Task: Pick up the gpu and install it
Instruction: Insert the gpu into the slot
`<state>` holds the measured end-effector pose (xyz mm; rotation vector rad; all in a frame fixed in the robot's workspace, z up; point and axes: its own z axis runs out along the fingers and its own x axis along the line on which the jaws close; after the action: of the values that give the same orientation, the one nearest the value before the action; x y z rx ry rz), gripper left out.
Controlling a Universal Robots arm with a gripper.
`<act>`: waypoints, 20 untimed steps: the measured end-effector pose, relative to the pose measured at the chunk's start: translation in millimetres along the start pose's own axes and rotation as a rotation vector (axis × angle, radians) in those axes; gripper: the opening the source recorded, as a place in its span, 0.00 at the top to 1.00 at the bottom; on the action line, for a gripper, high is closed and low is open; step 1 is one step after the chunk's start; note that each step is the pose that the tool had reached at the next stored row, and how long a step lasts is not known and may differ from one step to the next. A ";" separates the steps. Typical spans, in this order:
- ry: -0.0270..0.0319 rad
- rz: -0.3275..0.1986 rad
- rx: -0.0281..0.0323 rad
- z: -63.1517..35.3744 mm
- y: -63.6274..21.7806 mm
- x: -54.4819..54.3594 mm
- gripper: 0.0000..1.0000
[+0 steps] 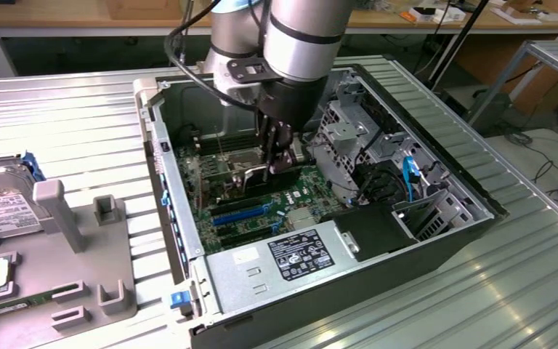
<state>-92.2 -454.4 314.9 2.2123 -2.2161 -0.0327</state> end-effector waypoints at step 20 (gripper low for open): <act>0.0003 0.000 0.0081 27.7 15.7 4.9 0.73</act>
<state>-108.4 -459.1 287.5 2.2163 -2.2201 -0.0234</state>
